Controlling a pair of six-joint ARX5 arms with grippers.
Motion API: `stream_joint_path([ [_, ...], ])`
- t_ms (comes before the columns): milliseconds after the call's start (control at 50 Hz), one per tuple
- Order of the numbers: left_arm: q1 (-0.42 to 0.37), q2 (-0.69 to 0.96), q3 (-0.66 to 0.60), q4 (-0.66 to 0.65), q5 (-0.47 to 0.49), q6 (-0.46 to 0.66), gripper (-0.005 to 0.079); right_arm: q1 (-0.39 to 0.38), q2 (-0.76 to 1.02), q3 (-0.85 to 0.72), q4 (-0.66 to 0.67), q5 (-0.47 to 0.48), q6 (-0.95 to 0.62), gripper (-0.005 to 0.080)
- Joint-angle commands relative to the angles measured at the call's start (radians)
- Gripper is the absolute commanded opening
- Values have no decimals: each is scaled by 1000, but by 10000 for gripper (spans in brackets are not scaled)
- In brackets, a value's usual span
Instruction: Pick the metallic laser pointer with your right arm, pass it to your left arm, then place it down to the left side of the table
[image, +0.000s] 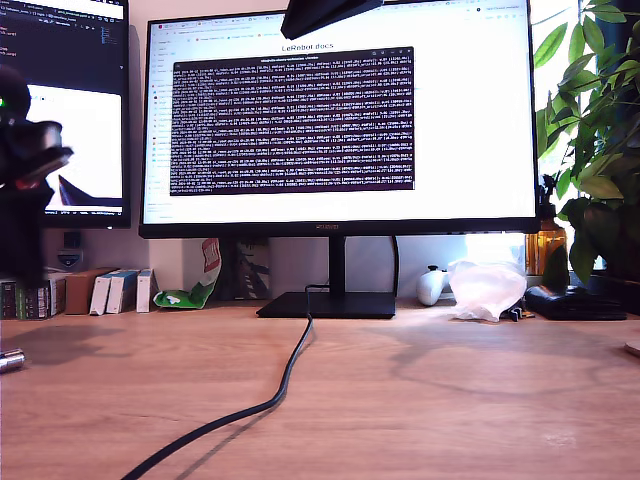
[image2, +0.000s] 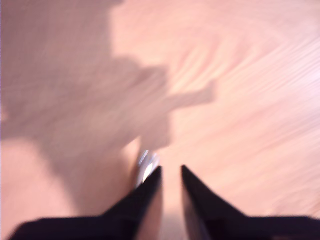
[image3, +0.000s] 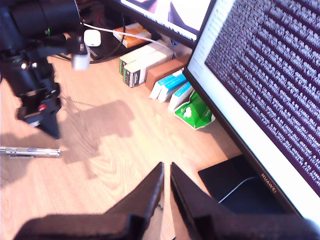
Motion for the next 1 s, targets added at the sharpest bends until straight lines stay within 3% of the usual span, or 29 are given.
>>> stream_joint_path([
  [0,-4,-77,-6,44,7,7,-21,-21,4,-18,14,23,39,-13],
  [220,-25,-264,-6,195,-37,3,-21,-127,-30,-18,10,99,99,-13],
  [400,-25,-406,-6,261,-137,4,-21,-267,-71,-19,-3,127,127,-13],
  [580,-22,-481,-17,262,-170,26,-21,-430,-124,-41,-21,149,151,-13],
  [840,-23,-550,-72,301,-169,27,-21,-607,-300,-285,60,190,177,-13],
  [980,-23,-611,-98,308,-156,11,-21,-666,-405,-395,84,275,186,-13],
])
